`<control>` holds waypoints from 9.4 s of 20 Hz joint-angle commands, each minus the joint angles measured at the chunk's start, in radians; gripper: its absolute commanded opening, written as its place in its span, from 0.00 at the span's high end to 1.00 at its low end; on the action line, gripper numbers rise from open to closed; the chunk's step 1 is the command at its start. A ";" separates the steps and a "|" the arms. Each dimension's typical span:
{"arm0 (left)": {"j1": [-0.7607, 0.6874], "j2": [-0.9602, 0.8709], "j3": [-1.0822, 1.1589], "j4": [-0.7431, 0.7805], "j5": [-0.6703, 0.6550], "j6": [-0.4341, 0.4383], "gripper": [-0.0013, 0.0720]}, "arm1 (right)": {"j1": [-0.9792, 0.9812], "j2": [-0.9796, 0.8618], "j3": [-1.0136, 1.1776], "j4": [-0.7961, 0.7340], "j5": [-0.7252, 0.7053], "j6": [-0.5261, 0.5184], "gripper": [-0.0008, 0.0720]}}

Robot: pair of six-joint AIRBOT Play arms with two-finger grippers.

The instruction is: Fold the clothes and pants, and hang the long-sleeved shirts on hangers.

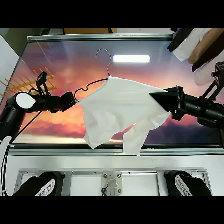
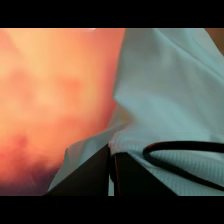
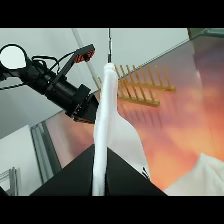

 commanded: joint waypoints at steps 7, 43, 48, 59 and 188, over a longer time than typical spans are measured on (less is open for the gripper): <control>-0.070 0.000 0.000 0.000 0.024 0.010 0.96 | 0.002 0.001 0.001 0.234 -0.003 -0.010 0.98; -0.309 0.065 0.660 0.377 -0.441 0.019 0.97 | 0.243 -0.163 -0.211 0.449 0.093 -0.385 0.98; -0.383 0.039 0.671 0.370 -0.414 -0.029 0.97 | 0.335 -0.182 -0.210 0.467 0.051 -0.405 0.98; -0.470 0.039 0.719 0.364 -0.410 -0.029 0.63 | 0.345 -0.182 -0.210 0.443 0.045 -0.371 0.98; -0.331 0.088 0.468 0.365 -0.162 -0.029 0.96 | -0.726 0.071 0.527 0.143 -0.527 -0.334 0.57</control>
